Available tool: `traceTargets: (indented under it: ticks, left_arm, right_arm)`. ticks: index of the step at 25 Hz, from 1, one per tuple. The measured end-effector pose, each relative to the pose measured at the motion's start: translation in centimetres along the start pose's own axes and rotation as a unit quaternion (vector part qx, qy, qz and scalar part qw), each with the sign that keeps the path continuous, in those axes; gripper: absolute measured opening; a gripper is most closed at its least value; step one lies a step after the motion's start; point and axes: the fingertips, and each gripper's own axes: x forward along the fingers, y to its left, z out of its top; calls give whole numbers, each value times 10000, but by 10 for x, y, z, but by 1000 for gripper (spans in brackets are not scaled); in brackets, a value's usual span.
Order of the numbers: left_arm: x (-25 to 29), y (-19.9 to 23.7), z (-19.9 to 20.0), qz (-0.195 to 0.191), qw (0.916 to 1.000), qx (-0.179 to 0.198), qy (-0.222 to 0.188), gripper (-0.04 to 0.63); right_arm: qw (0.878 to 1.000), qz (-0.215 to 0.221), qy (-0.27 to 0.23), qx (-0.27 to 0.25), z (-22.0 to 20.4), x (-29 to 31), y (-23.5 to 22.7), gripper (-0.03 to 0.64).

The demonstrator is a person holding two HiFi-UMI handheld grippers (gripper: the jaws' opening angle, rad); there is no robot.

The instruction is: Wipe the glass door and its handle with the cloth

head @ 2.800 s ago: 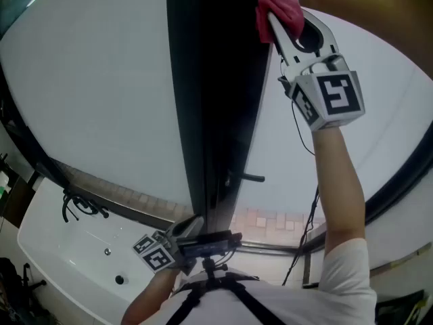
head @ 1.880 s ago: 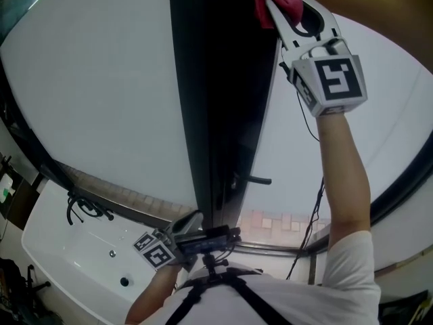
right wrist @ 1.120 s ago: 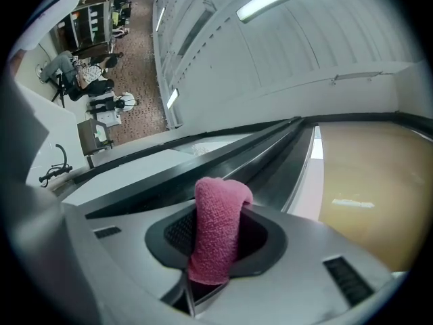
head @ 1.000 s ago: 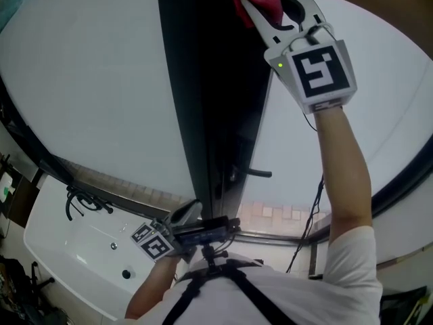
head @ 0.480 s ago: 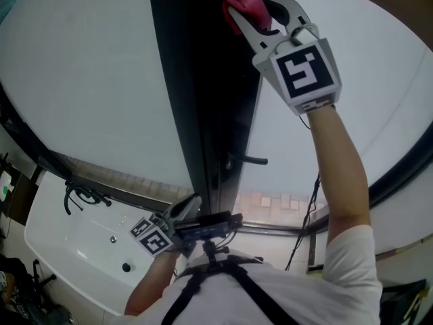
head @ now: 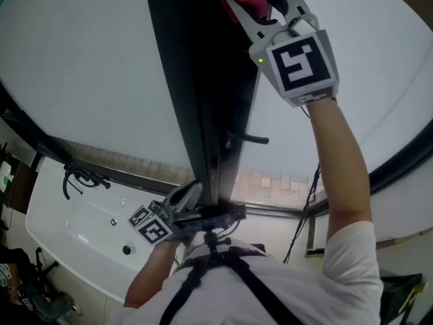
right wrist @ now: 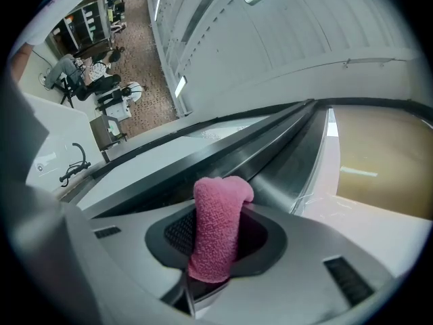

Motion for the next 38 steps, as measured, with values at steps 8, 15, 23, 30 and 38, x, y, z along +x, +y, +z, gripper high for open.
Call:
traceTargets:
  ticks: [8,15,23,30,38]
  left_arm:
    - [-4,-6,-10,-13,10000,-74,37,-8]
    - [-4,-9,-15,-57,9999,-135,70,-8]
    - [1,-11,-19,-97,9997,-179,99,-8]
    - [-2,-10,-19,-84,9997,-197,110,-8]
    - [-1,-12,-24,-77,9996,-196,190,-8]
  right_arm:
    - [9997,127,205,4,-13,-9,22,101]
    - [9991,223,336,-106,-27,-16,43,101]
    - [9981,334,432,-302,-45,-23,64,101]
    - [9970,313,495,-506,-55,-30,80,101]
    - [9955,508,540,-585,-65,-40,95,101]
